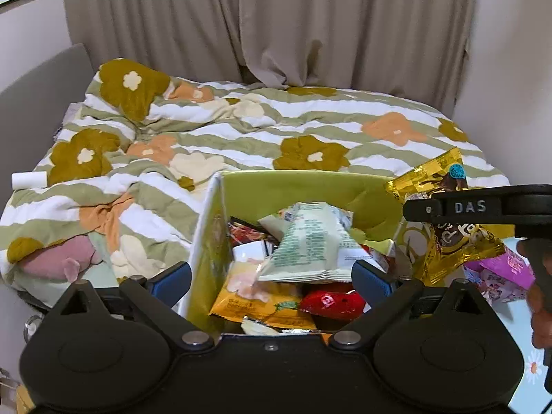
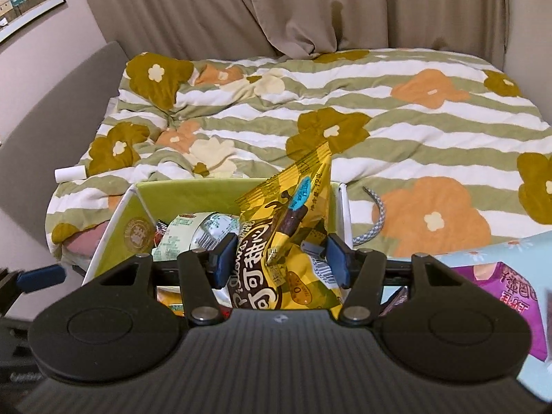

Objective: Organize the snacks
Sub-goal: 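Carry both bags into the yellow-green box and open both grippers, then move both tools back over the last snack bags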

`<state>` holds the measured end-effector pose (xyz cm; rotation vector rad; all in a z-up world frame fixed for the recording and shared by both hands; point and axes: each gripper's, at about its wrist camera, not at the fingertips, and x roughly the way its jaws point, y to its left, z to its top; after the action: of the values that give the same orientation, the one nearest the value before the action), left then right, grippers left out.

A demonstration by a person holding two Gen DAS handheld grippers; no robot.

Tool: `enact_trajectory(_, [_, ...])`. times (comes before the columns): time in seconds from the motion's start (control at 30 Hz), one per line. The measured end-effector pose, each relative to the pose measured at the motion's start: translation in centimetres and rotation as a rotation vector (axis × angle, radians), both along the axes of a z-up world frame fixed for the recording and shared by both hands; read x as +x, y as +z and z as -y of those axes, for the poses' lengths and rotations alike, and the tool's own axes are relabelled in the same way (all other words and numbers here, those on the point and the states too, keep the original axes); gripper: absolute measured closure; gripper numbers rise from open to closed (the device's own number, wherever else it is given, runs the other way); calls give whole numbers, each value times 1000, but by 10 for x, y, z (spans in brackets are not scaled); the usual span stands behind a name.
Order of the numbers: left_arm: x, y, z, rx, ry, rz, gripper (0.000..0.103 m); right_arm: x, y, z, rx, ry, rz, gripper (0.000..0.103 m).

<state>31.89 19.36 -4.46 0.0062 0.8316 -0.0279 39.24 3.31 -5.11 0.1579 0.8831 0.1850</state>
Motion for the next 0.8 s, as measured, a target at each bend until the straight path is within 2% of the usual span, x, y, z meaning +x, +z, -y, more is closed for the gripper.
enact_trajectory(0.03, [-1, -1, -2, -5, 8, 0, 2, 3, -2, -2, -11, -4, -4, 30])
enact_trajectory(0.1, [-2, -2, -3, -14, 16, -4, 2, 7, -7, -4, -29, -12, -20, 19])
enact_trajectory(0.13, [-3, -3, -3, -12, 18, -4, 2, 8, -9, -4, -30, -17, -22, 0])
enact_trajectory(0.23, [-6, -6, -3, -4, 27, -9, 2, 3, -10, -1, 0, -18, 12, 0])
enact_trajectory(0.43, [-14, -3, -1, -10, 30, 1, 2, -10, -4, 2, -19, -8, 47, 0])
enact_trajectory(0.57, [-23, 8, 5, -3, 19, 30, 2, -22, 11, 4, -20, -3, 84, 0])
enact_trajectory(0.8, [-43, 31, 13, -10, -9, 89, 2, -51, 39, 11, -5, 10, 91, 0])
